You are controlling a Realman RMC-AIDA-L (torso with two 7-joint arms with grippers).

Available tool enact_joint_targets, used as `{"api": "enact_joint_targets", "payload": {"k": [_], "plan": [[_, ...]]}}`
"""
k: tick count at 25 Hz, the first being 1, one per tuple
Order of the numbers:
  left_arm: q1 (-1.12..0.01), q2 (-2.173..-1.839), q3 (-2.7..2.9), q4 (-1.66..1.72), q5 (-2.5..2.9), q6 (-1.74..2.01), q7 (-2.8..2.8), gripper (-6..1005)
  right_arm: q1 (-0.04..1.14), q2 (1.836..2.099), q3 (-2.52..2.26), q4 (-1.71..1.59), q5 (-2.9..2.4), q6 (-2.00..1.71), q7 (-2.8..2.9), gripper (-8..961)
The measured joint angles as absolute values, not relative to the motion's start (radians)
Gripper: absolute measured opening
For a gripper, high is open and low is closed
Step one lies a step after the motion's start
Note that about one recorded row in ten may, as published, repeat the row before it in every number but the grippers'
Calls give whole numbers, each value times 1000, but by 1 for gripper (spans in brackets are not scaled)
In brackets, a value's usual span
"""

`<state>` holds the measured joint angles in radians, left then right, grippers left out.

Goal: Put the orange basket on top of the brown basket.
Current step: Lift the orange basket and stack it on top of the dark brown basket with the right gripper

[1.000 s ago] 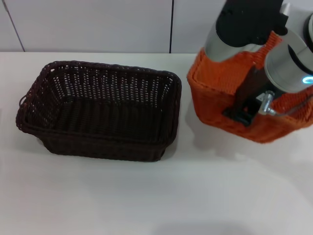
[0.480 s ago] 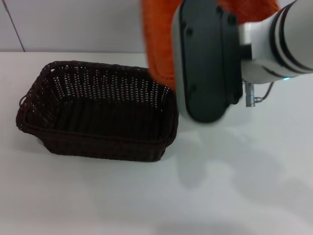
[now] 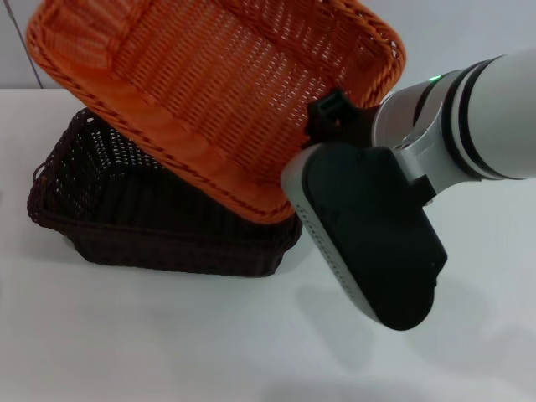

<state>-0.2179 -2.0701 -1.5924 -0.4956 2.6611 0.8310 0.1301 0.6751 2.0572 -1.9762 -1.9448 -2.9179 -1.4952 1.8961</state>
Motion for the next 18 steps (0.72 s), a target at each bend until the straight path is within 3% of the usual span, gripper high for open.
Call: {"api": "enact_joint_targets", "payload": {"k": [5,11,18], "plan": [[-217,-2068,-1595,-493,2653,831,87,802,645,2049,-1982,-1894,-2913,-1432,1765,216],[-217,-2068,-1599,-492,2652,832,85,802,593,2067,-1987,-1836,-2911,-1298,1596,228],[-224,-2068,-1600,-492,2651,825,84,802,608,2069,-2017,-1725,-2914,-1197,1578,241]]}}
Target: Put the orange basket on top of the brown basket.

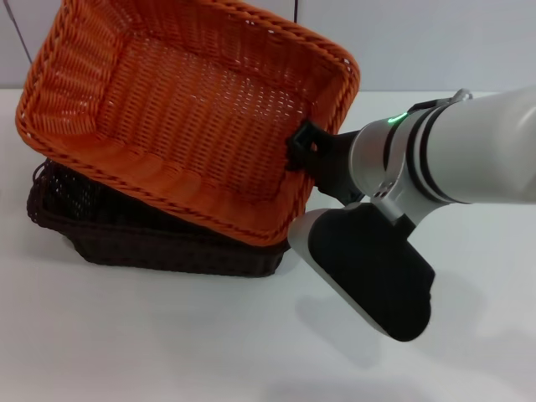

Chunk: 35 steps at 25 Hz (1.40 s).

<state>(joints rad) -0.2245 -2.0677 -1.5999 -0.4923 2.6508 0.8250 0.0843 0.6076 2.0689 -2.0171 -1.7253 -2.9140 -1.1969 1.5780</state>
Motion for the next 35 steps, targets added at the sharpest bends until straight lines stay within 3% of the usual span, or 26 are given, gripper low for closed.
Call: {"api": "enact_joint_targets", "payload": {"k": [18,27,35], "plan": [[-272,-2064,-1613,-440,2649,824,84,802,552,2073,-2041,-1761,-2919,-1129,1701,275],[-288,-2062,-1641,-415,2649,821,84,802,381,2075,-2026,-1914,-2919,-1089,1741,724],[-285,-2060,-1667,-415,2650,821,85,802,243,2086,-2000,-1996,-2919,-833,1946,745]]}}
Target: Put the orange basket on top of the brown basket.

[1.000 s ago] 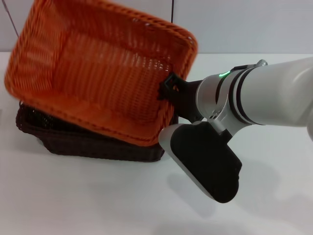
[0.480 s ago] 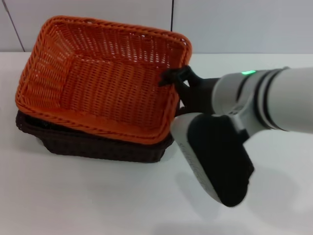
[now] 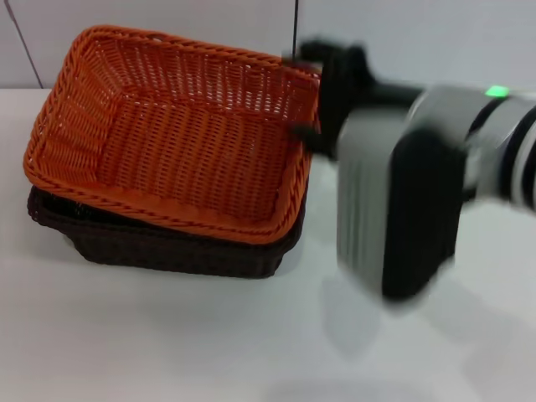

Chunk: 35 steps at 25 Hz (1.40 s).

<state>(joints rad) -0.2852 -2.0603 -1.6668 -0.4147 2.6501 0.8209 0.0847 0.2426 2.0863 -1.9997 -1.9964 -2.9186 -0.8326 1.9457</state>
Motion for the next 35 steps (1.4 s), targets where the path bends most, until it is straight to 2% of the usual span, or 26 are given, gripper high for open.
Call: {"api": "enact_joint_targets", "payload": {"k": [4,6,7,8,12,13,17,20,28,35], "plan": [[-278,-2062,-1690,-416,2650,843,84,802,201,2085,-1879,-1890,-2914,-551,2358,746],[-273,-2064,-1693,-418,2649,867,82,802,147,2083,-1775,-1733,-2880,-279,2613,746],[-273,-2064,-1693,-418,2649,867,82,802,147,2083,-1775,-1733,-2880,-279,2613,746],[-270,-2066,-1693,-423,2649,879,77,802,100,2082,-1713,-1604,-2780,-79,2710,747],[-264,-2065,-1694,-421,2649,912,39,802,40,2077,-1689,-1433,-2625,207,2735,747],[-263,-2064,-1694,-416,2649,923,21,802,7,2076,-1688,-1323,-2531,397,2742,747],[-261,-2062,-1698,-411,2649,929,16,802,-12,2078,-1697,-1165,-2381,616,2771,748],[-258,-2062,-1714,-395,2649,955,16,802,2,2078,-1724,-918,-2277,878,2928,747],[-257,-2064,-1718,-357,2649,980,14,802,17,2081,-1852,-723,-2239,1151,2950,748],[-260,-2064,-1717,-347,2649,980,14,802,26,2082,-1871,-709,-2237,1178,2952,746]]}}
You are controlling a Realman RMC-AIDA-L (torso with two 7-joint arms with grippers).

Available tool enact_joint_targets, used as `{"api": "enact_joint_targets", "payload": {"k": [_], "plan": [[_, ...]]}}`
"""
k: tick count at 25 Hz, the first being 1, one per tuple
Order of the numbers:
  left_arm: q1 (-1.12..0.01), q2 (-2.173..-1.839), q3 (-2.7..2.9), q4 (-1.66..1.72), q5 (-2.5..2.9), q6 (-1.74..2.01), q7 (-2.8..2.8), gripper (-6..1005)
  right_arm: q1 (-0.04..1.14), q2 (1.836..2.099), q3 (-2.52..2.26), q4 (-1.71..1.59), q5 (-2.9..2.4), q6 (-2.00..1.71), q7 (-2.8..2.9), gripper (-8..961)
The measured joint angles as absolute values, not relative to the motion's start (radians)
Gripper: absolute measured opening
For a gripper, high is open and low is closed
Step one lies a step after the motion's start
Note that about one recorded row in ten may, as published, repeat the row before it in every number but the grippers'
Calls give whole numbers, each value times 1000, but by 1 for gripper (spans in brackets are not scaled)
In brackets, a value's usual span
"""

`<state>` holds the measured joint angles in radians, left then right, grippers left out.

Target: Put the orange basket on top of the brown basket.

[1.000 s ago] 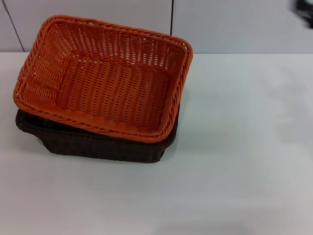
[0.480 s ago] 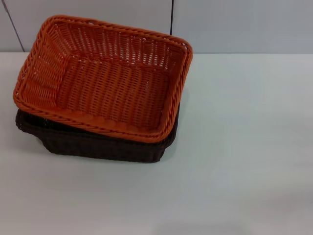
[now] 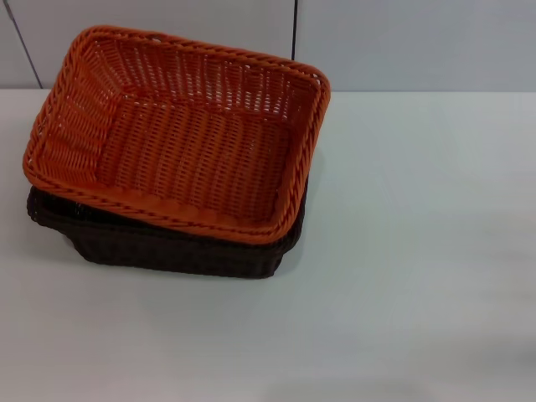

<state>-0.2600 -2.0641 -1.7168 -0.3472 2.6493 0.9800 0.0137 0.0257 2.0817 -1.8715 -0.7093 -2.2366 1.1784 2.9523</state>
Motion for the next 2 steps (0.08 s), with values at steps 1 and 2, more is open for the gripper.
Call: {"api": "enact_joint_targets", "payload": {"k": [1,2], "plan": [[-259,-2064,-1717,-347,2649,980,14,802,27,2082,-1872,-708,-2236,1182,2953,746],[-258,-2064,-1718,-347,2649,980,14,802,28,2082,-1872,-708,-2236,1185,2953,746]]}}
